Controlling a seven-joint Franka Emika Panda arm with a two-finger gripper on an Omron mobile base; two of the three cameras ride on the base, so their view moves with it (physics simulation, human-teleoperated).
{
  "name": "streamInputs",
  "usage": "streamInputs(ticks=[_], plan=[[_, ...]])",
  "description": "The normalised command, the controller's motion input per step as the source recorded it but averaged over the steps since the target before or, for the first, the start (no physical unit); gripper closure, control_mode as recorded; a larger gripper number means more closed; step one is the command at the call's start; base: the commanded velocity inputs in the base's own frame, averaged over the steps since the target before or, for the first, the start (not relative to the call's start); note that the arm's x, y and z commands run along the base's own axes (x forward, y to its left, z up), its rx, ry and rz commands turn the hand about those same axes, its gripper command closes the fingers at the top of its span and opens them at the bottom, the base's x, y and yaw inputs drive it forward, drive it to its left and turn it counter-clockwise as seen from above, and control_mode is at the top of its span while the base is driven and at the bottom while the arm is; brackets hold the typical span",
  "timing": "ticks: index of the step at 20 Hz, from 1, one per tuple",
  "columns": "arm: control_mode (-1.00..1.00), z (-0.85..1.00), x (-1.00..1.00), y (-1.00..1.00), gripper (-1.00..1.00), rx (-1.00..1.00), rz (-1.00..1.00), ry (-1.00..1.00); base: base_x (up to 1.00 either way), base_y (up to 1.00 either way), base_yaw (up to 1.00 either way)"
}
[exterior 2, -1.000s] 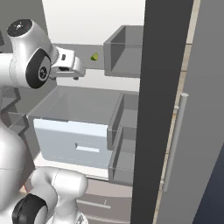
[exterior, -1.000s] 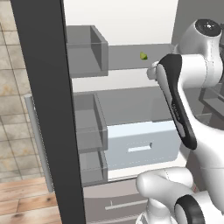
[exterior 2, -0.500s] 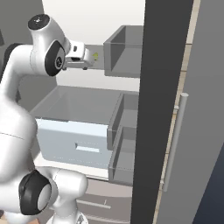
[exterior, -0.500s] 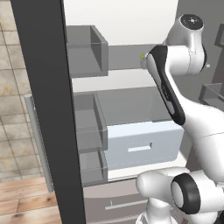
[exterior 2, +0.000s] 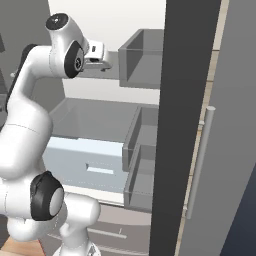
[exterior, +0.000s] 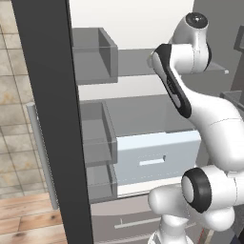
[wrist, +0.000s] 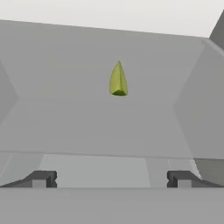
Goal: There is a bowl on the dining counter. Grab a lemon wedge from the fridge and place it in the bowl. Then get the liquor bottle and glass cup from the cabinet and place them next to the bowl.
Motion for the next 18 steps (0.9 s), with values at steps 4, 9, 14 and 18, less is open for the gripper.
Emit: streamInputs(ticks=[4,9,14,18], plan=[[-1.0,0.0,0.47,0.0,-1.0,0.0,0.0,0.0,0.0,0.0,0.0],[-1.0,0.0,0.51,0.0,-1.0,0.0,0.0,0.0,0.0,0.0,0.0],[-1.0,-0.04,0.45,0.0,-1.0,0.0,0.0,0.0,0.0,0.0,0.0],[-1.0,-0.11,0.44,0.0,-1.0,0.0,0.0,0.0,0.0,0.0,0.0]])
